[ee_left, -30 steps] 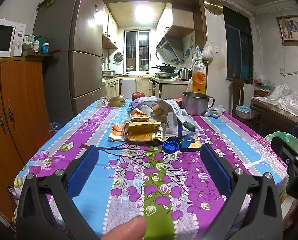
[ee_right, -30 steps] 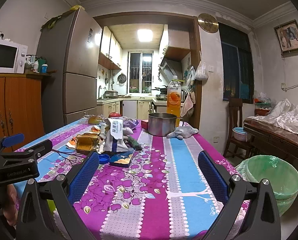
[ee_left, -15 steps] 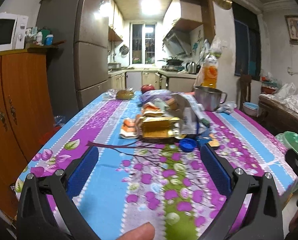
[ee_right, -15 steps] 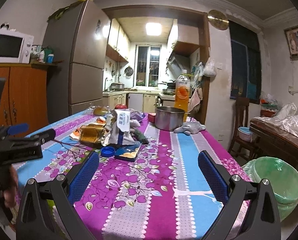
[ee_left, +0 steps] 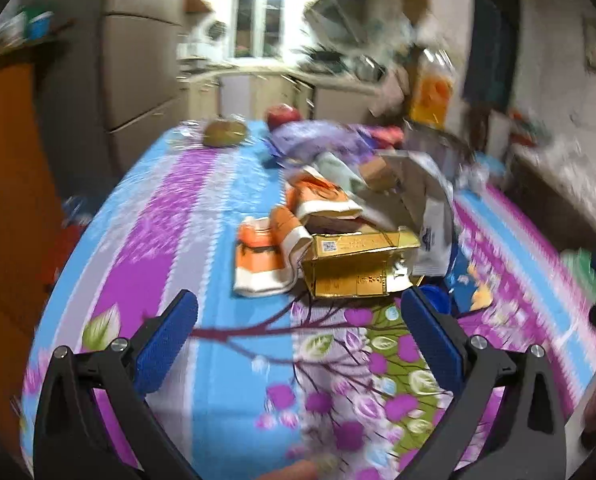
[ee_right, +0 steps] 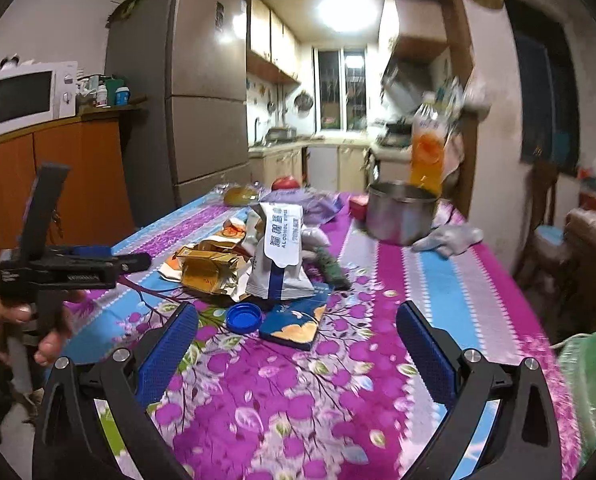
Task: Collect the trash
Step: 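Grasp the gold cigarette box with the left tool while the right tool grasps the blue cigarette box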
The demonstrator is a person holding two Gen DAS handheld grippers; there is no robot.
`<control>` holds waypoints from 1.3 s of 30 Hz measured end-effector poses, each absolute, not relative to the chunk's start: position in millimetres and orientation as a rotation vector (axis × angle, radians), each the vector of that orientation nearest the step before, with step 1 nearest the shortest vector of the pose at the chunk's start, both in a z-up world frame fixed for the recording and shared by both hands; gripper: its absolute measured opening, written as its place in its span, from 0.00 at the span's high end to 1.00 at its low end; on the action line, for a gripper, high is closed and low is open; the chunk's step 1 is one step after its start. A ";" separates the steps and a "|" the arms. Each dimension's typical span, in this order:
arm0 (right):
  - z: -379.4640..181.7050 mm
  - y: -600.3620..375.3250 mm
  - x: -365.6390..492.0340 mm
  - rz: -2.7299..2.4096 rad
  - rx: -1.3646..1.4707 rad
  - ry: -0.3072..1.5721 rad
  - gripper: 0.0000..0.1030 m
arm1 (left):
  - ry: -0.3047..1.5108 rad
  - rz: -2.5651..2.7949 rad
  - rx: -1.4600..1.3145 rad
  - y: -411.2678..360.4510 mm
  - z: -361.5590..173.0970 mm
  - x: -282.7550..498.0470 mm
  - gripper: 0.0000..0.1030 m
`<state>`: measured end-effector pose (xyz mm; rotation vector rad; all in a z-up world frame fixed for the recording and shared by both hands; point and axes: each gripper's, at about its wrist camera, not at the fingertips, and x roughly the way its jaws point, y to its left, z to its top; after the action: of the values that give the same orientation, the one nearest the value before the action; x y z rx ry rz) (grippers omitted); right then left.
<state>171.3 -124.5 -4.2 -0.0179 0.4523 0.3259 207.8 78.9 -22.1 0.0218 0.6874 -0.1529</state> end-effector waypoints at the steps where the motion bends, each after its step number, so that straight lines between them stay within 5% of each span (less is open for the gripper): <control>1: -5.3 -123.9 177.4 0.337 -0.013 0.463 0.04 | 0.700 -0.184 0.044 77.1 -22.8 213.8 0.11; 4: -12.7 -119.4 189.1 0.359 -0.018 0.486 0.04 | 0.731 -0.333 0.153 69.0 -21.4 237.9 0.19; 13: -34.2 -118.2 221.6 0.457 -0.001 0.587 0.04 | 0.748 -0.594 0.450 37.0 -18.9 271.8 0.23; 18: -50.7 -124.4 266.3 0.544 0.056 0.768 0.05 | 0.796 -0.647 0.534 29.6 -27.1 283.3 0.42; 27: -63.3 -87.8 307.9 0.437 0.067 0.874 0.08 | 0.827 -0.633 0.578 17.2 -46.8 283.9 0.53; 31: -67.4 -72.0 318.1 0.364 -0.026 0.906 0.29 | 0.835 -0.603 0.560 14.0 -45.3 279.6 0.59; 39: -71.2 -79.6 301.8 0.319 -0.054 0.890 0.39 | 0.850 -0.503 0.506 12.7 -45.1 269.3 0.66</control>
<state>301.8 -79.6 -71.2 -0.0543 0.8904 0.3192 269.3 12.7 -45.1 0.5059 0.8500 -0.5029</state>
